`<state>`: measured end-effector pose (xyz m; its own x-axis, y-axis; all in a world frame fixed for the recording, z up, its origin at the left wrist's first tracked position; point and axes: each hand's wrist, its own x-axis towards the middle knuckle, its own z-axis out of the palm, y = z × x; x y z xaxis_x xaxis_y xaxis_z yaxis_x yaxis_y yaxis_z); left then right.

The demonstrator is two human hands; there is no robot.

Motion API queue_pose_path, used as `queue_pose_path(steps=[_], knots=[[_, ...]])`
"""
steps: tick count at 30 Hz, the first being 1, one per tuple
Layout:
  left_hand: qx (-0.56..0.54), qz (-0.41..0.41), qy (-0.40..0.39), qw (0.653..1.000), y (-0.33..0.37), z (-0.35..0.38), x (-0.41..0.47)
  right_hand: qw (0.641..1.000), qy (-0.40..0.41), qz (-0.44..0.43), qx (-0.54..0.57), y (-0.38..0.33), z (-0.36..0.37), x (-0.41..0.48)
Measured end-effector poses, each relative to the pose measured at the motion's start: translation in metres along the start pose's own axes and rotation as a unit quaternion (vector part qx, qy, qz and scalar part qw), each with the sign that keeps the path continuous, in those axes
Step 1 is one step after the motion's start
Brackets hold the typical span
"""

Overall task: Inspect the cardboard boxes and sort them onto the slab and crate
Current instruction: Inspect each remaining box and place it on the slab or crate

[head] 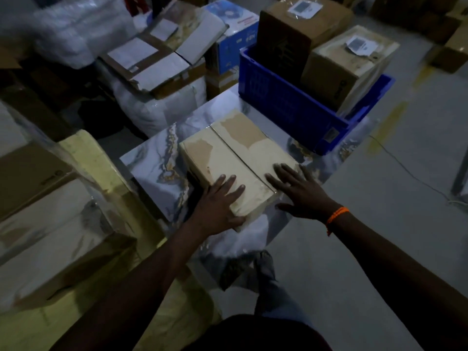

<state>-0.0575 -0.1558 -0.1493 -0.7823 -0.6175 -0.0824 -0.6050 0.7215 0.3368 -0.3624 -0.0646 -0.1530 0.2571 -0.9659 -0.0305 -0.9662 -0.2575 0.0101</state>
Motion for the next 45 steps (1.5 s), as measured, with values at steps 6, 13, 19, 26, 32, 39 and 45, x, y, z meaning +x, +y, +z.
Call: queue_pose_path(steps=[6,13,19,26,32,39,45], knots=[[0.01,-0.059,-0.001,0.998,-0.011,-0.011,0.07,1.0,0.009,-0.012,0.004,0.064,0.001,0.079],[0.002,-0.108,-0.013,0.994,-0.025,-0.038,0.162,0.999,-0.034,-0.018,0.017,0.137,-0.01,0.152],[0.003,-0.068,0.009,0.998,-0.052,-0.052,0.212,0.997,-0.058,-0.011,0.044,0.169,-0.024,0.202],[-0.012,-0.007,0.026,1.0,-0.071,-0.066,0.223,0.997,-0.04,0.023,0.057,0.162,-0.018,0.206],[0.063,-0.047,-0.103,0.992,-0.061,-0.096,0.234,0.994,-0.046,0.064,0.072,0.146,-0.028,0.2],[-0.025,-0.05,0.03,0.998,-0.047,-0.088,0.13,0.974,0.091,0.04,0.206,0.049,-0.046,0.199],[-0.084,-0.2,0.089,0.972,-0.126,-0.038,-0.068,0.954,0.091,-0.055,0.28,-0.124,-0.018,0.211]])
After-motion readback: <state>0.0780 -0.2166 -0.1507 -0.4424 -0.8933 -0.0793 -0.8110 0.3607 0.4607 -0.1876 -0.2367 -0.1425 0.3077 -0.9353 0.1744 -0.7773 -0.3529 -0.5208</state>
